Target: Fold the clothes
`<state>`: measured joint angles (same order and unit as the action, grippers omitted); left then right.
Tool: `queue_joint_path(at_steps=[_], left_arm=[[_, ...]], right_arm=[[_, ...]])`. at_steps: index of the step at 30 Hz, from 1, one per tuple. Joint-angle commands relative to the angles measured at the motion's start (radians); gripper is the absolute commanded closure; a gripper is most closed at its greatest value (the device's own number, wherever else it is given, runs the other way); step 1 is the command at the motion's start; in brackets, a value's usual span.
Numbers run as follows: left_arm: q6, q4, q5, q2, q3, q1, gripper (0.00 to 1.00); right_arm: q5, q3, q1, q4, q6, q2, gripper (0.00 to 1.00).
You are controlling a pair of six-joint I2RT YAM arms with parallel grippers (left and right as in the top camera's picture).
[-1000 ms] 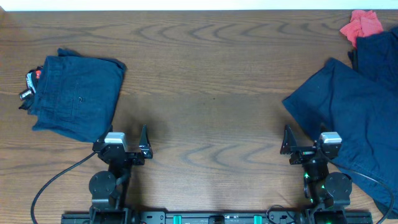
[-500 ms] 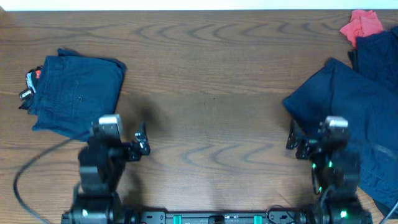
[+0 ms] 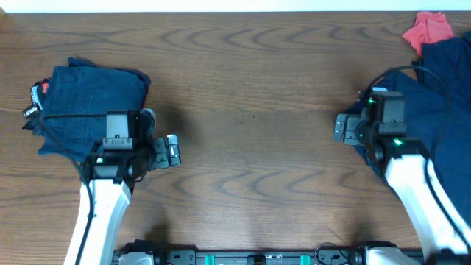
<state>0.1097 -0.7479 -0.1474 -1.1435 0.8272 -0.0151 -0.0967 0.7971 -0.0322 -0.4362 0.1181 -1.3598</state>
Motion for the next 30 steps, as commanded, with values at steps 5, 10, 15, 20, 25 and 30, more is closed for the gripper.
queue_joint_path(at_steps=[5, 10, 15, 20, 25, 30], left_arm=[[0.034, -0.002, -0.002, -0.039, 0.016, 0.0, 0.02], [0.035, -0.003, -0.002, -0.039, 0.016, 0.0, 0.02], [0.035, -0.003, -0.002, -0.039, 0.016, 0.0, 0.02], [0.035, -0.003, -0.002, -0.039, 0.016, 0.0, 0.02], [0.035, -0.002, -0.002, -0.039, 0.016, 0.0, 0.02], [0.034, -0.002, -0.002, -0.039, 0.016, 0.0, 0.02]], right_arm=[[-0.098, 0.011, 0.034, 0.06, -0.007, -0.239, 0.06], [-0.161, 0.011, 0.036, 0.109, -0.007, -0.351, 0.2], [-0.162, 0.011, 0.043, 0.157, -0.006, -0.435, 0.55], [-0.201, 0.011, 0.056, 0.156, 0.056, -0.45, 0.98], [-0.205, 0.013, 0.061, 0.131, 0.077, -0.376, 0.99], [-0.076, 0.029, 0.055, 0.113, 0.063, -0.201, 0.99]])
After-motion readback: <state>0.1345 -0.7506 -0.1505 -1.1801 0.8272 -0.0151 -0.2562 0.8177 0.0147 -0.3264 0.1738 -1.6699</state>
